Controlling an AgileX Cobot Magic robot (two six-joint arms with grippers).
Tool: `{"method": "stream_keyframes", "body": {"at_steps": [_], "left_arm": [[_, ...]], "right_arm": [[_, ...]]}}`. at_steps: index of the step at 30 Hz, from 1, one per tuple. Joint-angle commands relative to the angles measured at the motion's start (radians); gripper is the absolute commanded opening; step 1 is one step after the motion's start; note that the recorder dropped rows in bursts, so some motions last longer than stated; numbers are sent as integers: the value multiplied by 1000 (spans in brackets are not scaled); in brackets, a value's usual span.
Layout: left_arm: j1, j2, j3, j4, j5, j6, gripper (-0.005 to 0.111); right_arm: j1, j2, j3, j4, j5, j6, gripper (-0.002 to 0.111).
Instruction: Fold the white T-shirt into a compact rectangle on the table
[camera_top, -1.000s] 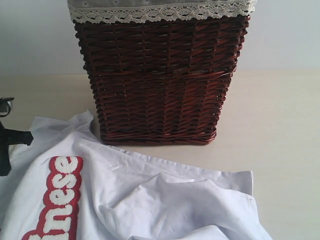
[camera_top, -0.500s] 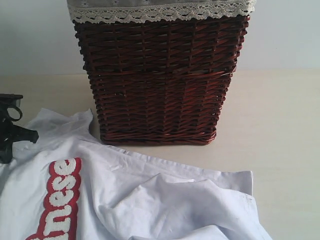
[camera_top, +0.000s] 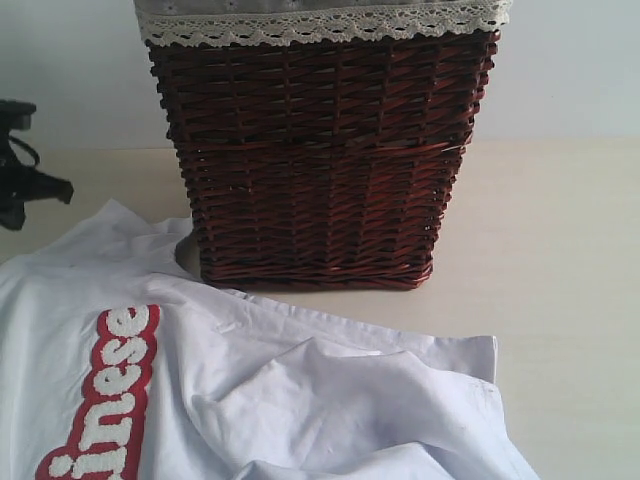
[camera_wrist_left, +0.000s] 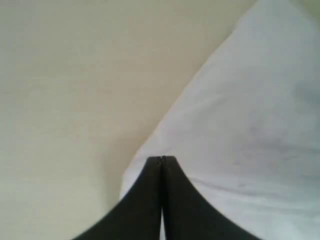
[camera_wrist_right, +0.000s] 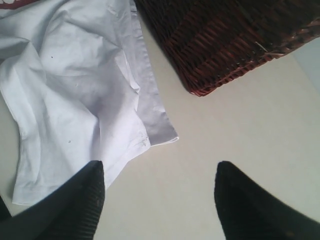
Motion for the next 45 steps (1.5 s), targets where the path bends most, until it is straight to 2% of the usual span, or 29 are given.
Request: {"method": "stream_keyframes", "body": {"at_steps": [1,3,7,10,13,16,19,21,25,30,34,40,45], "left_arm": [[-10,-125,55,-259,3,157,0],[-21,-174,102,-359,0,224,0],[-41,-294,249,-566,-68,366,0],[-62,-363,360,-666,-66,462,0],[-96,-404,452,-663,-66,470,0],[-127,-447,507,-663,-62,470,0],[-133,-506,547,-660,-55,470,0],[-133,-545,570,-651,-55,470,0],[-133,-618,592,-642,-57,470,0],[-133,-665,609,-674,-75,466,0],[-133,-665,627,-691,-76,477,0],[-133,-665,631,-729,-101,477,0],[-133,-665,631,-734,-124,477,0]], "right_arm": [[-4,-1,-6,-7,-21,63,53],[-4,3,-4,1,-26,83,38],[-4,22,-4,-1,-28,93,-1],[-4,58,-4,1,-28,184,0],[-4,124,29,-27,-42,295,0],[-4,222,112,-143,-80,451,0],[-7,330,209,-200,-170,553,0],[-33,399,250,-202,-267,561,0],[-153,529,244,-183,-384,574,0],[-294,696,191,22,-483,396,0],[-367,824,151,34,-563,396,0],[-421,961,144,36,-674,400,0],[-423,1034,144,61,-742,400,0]]}}
